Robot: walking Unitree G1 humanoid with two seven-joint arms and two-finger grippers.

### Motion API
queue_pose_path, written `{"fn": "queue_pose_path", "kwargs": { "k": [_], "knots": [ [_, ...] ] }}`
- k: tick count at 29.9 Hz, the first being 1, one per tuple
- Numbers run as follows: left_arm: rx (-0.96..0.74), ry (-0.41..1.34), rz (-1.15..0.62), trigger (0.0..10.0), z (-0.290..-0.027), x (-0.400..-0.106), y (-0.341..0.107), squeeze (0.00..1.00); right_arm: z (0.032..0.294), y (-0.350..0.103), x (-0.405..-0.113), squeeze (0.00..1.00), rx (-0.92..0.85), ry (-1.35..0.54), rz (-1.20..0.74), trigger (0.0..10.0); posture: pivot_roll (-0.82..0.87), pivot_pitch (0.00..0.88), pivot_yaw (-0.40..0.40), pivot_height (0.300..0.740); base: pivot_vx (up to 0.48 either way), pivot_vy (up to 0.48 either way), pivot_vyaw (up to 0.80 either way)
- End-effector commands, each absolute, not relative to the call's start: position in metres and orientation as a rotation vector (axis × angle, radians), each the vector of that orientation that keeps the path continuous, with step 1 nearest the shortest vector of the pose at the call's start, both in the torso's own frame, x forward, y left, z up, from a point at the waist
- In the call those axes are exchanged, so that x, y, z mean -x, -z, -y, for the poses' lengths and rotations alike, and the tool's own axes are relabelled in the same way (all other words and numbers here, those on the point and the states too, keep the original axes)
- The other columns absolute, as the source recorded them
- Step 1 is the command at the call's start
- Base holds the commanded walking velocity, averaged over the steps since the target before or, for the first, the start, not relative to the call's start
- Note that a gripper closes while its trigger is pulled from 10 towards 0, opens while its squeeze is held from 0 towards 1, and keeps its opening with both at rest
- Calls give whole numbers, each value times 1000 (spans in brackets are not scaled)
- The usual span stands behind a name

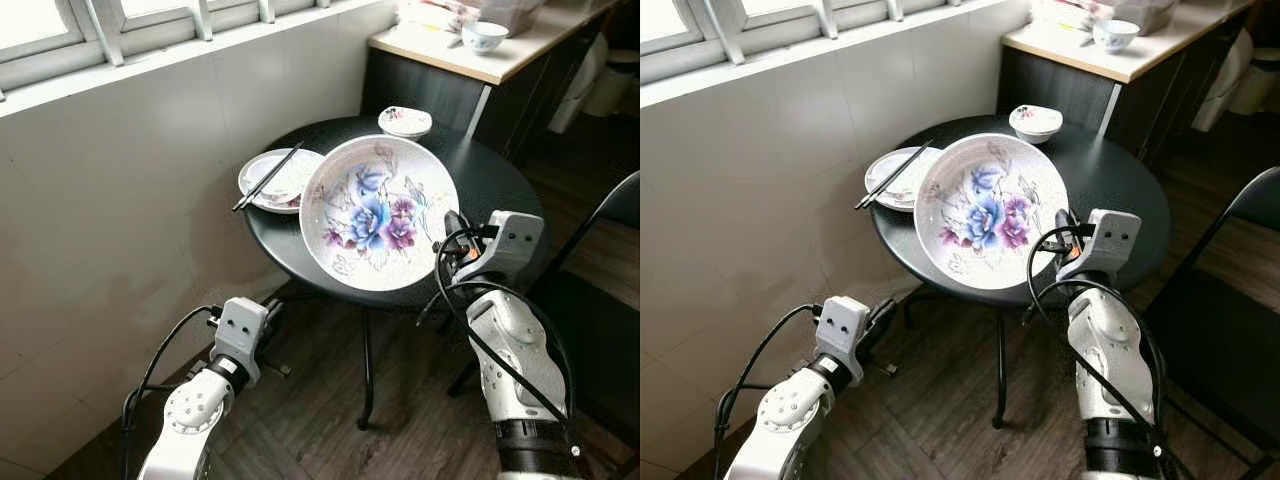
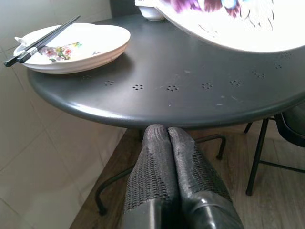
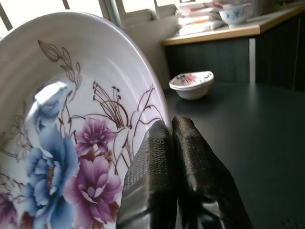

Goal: Kitchen organization

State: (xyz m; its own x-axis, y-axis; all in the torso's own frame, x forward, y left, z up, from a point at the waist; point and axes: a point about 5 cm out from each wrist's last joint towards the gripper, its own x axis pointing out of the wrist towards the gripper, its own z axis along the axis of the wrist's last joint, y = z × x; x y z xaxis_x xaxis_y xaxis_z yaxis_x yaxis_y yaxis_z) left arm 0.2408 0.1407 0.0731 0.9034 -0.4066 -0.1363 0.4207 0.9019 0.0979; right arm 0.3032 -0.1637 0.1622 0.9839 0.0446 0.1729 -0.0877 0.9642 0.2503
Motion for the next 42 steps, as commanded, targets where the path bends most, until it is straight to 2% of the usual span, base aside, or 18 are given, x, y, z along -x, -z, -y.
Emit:
{"fn": "queue_pose_path", "kwargs": {
  "k": [1, 10, 21, 42],
  "knots": [
    [-120, 435, -120, 10000, -140, -242, -72, 0, 161, -170, -298, 0, -280, -70, 190, 0, 131, 0, -46, 740, 0, 0, 0],
    [-124, 426, -116, 10000, -141, -243, -73, 0, 160, -168, -288, 0, -240, -74, 162, 0, 130, 0, -48, 740, 0, 0, 0],
    [-125, 420, -120, 10000, -143, -243, -73, 0, 146, -163, -258, 0, 103, -216, 181, 0, 119, 0, -46, 740, 0, 0, 800],
    [-150, 332, -117, 10000, -153, -248, -71, 0, 140, -165, -261, 0, 282, -229, 226, 0, 126, 0, -48, 740, 0, 0, 800]
  ]
}}
